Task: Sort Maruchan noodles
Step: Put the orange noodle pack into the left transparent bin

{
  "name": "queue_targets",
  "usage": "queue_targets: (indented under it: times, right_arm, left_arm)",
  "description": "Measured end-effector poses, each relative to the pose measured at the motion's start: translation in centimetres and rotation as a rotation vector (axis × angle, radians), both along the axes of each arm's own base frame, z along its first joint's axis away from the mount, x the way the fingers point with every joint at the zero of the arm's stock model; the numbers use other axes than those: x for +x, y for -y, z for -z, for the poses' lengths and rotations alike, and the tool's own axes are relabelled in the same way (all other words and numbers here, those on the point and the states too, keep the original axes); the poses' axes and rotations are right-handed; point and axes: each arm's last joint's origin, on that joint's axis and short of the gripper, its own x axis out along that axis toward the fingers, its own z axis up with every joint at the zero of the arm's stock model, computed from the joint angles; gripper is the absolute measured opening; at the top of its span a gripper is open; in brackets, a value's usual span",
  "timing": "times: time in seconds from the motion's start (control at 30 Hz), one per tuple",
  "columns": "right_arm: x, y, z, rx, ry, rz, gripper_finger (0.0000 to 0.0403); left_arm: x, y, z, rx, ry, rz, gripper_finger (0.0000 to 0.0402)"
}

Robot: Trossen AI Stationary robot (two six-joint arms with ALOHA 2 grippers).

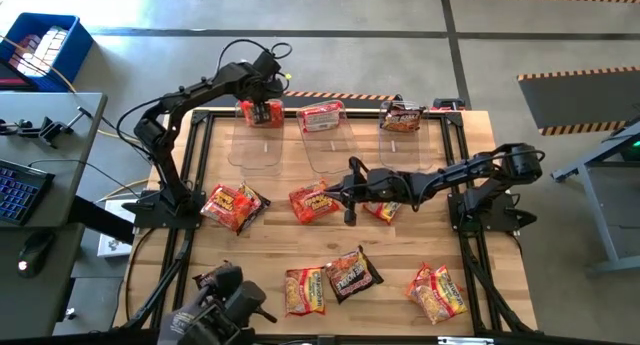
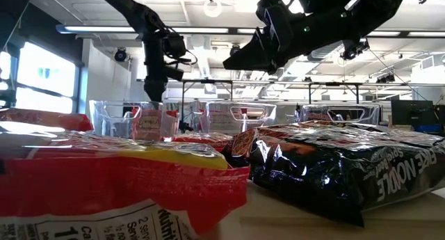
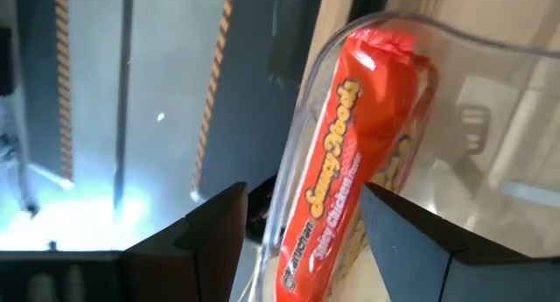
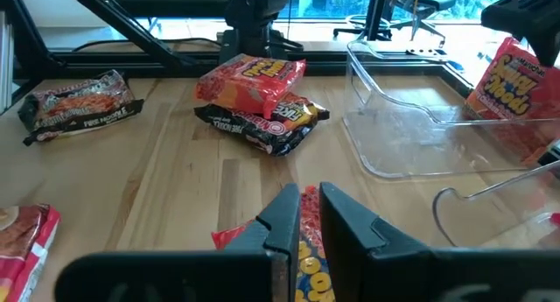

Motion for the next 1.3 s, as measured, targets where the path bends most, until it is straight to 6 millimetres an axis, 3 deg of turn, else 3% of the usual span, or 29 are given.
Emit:
queue_targets:
  times: [0.1,0.2,0.43,0.53,0.67,0.8,0.9,1.03,1.2,1.3]
  right_arm:
    - [0.0,-0.2,0.0,0.000,0.000,-0.007,0.0030]
    - [-0.1,-0.6,0.1,-0.017,-0.019,-0.021,0.0030]
    - [-1.3,-1.5,-1.5,-0.144,-0.036,0.041,0.0026]
    - [-1.9,-1.5,-1.2,-0.122,-0.032,0.023,0.0012]
    - [-2.7,-0.9,0.6,-0.037,-0.012,0.015,0.0003]
    - [-3.7,-0.5,1.7,0.032,0.047,0.023,0.0001]
    - [-3.9,-0.5,1.8,0.051,0.064,0.024,0.0001]
    - [-3.7,-0.5,1.5,0.049,0.073,0.012,0.0002]
    - [-3.3,-0.3,0.9,0.029,0.087,0.015,0.0002]
    - [-3.3,0.0,0.9,0.022,0.082,0.020,0.0002]
  left_arm:
    - [0.1,0.3,-0.2,0.033,-0.037,-0.030,0.0213]
    - [0.0,1.2,-1.2,0.002,0.031,-0.052,0.0203]
    - [-0.8,5.8,-3.1,-0.048,0.314,-0.001,0.0114]
    - [-1.3,8.8,-2.8,-0.009,0.421,0.042,0.0070]
    - [-1.7,12.9,-1.7,0.054,0.577,0.117,0.0027]
    - [-2.2,16.0,-0.6,0.065,0.721,0.171,0.0010]
    - [-2.8,17.6,0.3,-0.012,0.734,0.196,0.0007]
    - [-3.1,17.9,1.0,-0.073,0.619,0.168,0.0003]
    - [-3.0,15.8,1.4,-0.122,0.516,0.040,0.0005]
    - [-2.6,14.9,2.5,-0.136,0.398,0.052,0.0026]
